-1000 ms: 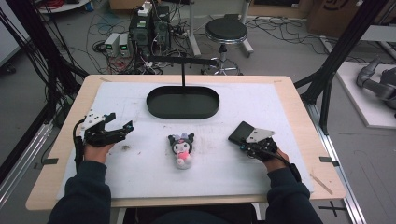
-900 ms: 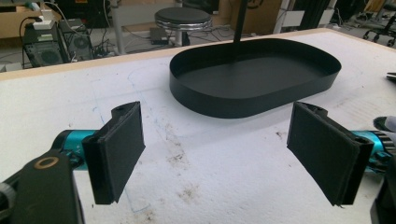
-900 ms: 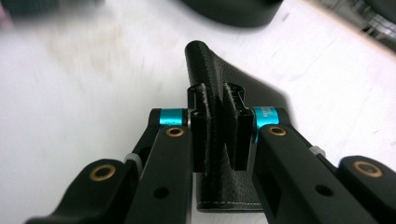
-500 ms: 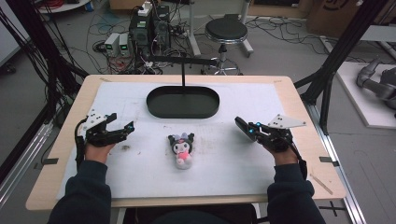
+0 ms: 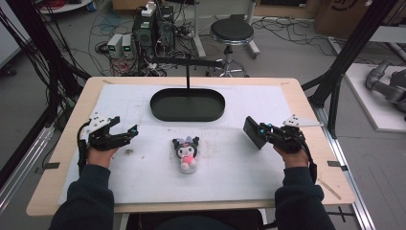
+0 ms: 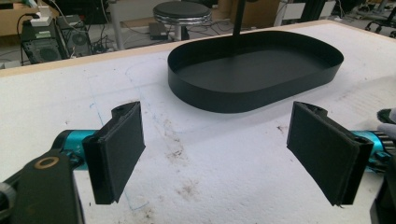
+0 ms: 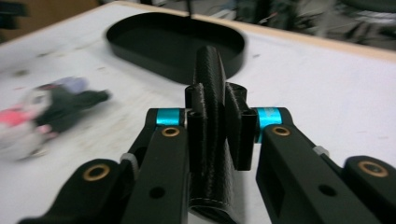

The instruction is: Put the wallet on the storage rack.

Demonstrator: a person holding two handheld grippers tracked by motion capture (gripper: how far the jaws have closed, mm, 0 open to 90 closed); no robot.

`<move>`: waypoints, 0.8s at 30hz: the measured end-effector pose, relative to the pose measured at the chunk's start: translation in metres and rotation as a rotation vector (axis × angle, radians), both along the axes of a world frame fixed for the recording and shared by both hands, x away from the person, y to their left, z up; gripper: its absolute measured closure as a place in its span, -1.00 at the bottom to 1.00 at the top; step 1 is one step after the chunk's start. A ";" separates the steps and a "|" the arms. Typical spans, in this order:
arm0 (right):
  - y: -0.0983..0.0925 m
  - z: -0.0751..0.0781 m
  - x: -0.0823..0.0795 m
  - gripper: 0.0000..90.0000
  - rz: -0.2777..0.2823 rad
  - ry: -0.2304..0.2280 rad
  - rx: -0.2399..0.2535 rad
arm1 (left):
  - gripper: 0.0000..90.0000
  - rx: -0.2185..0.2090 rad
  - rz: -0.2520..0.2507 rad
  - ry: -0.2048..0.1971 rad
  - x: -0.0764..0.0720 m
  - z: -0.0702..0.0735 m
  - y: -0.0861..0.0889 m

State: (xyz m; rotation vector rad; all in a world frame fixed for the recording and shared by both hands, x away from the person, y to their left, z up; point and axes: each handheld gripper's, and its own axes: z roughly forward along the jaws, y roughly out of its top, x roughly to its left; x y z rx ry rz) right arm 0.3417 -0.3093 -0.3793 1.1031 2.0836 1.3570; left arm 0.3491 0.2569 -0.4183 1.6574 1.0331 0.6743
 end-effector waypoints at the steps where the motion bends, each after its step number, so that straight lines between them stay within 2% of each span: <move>1: 0.000 0.000 0.001 0.73 -0.025 -0.012 -0.013 | -0.58 0.001 0.001 0.000 0.000 0.000 0.000; 5: -0.002 -0.002 0.003 0.66 -0.066 -0.038 -0.020 | -0.58 0.005 0.000 0.003 0.000 0.000 0.000; 6: -0.004 -0.003 0.003 0.56 -0.088 -0.050 -0.017 | -0.58 0.005 0.000 0.004 0.000 0.000 0.000; 12: -0.012 -0.008 0.006 0.34 -0.111 -0.019 0.018 | -0.58 0.005 0.001 0.006 0.000 -0.001 -0.001; 15: -0.013 -0.010 0.008 0.34 -0.092 0.002 0.040 | -0.58 0.009 -0.001 0.007 0.000 -0.001 -0.001; 18: -0.011 -0.014 0.009 0.24 -0.069 0.021 0.034 | -0.58 0.009 -0.004 0.008 0.000 -0.001 -0.001; 21: -0.009 -0.015 0.010 0.20 -0.052 0.017 0.019 | -0.58 0.010 -0.005 0.009 0.000 -0.001 -0.001; 24: -0.002 -0.020 0.010 -0.05 -0.047 0.026 -0.016 | -0.58 0.002 -0.002 0.007 0.000 -0.001 -0.001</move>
